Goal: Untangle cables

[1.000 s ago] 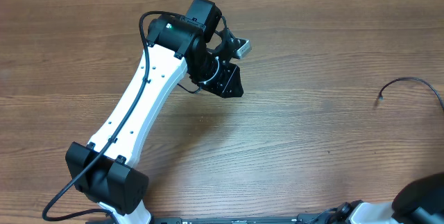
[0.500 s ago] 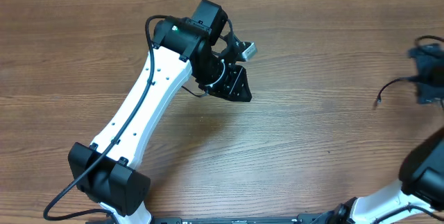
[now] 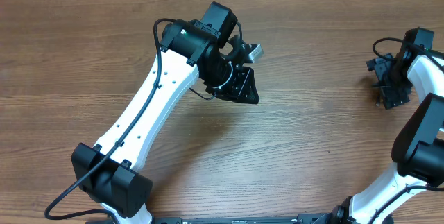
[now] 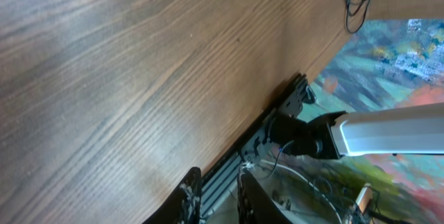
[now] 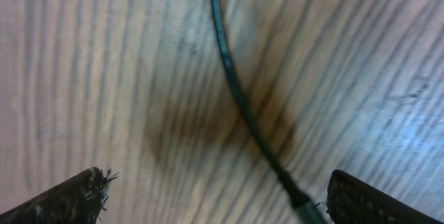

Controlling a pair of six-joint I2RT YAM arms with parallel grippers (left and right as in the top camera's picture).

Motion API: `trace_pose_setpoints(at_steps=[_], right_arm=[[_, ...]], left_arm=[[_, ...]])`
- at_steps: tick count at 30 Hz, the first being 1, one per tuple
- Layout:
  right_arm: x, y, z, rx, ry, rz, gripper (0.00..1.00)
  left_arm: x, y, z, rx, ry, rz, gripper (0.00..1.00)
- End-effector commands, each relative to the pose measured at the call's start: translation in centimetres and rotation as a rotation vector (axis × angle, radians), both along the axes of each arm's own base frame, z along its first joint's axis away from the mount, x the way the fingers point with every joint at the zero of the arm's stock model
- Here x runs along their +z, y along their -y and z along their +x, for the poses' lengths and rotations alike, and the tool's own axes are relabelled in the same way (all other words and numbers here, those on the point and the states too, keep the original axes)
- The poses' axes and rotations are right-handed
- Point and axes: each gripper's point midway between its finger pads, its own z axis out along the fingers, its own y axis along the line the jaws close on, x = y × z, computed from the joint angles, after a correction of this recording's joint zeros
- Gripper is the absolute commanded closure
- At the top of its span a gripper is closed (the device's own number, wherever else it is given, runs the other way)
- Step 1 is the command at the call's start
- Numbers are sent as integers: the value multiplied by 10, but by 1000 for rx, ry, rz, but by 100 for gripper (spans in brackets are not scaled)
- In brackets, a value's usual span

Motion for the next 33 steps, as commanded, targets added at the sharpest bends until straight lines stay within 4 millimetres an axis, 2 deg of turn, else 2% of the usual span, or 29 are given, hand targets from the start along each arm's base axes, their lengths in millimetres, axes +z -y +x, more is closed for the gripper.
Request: trace_pose_setpoints(at_steps=[1, 7, 12, 16, 18, 20, 22, 23, 24, 25, 29, 33], right_arm=[[1, 10, -5, 24, -21, -46, 0], [0, 13, -17, 39, -80, -69, 3], [-4, 8, -29, 34, -125, -47, 5], [-10, 5, -35, 35, -146, -37, 13], [-15, 3, -38, 35, -151, -35, 29], [-20, 2, -41, 36, -153, -34, 59], [-23, 2, -41, 36, -151, -35, 62], [-25, 2, -42, 36, -149, -35, 68], [-25, 2, -42, 36, -148, -36, 90], [-26, 2, -42, 35, -147, -36, 96], [-26, 5, -33, 35, -110, -53, 96], [-16, 23, -10, 126, -23, -124, 96]], left_arm=[[2, 4, 0, 1, 0, -18, 81], [2, 3, 0, 1, -4, -16, 82], [2, 3, 0, 1, -2, -17, 82], [2, 3, 0, 1, -3, -17, 82], [2, 3, 0, 1, -3, -17, 82], [2, 3, 0, 1, -4, -17, 82], [2, 3, 0, 1, -4, -17, 82], [2, 3, 0, 1, -4, -17, 82], [2, 3, 0, 1, -4, -17, 82], [2, 3, 0, 1, -4, -17, 82], [2, 3, -1, 1, -9, -17, 82], [1, 1, -5, 1, -28, -6, 82]])
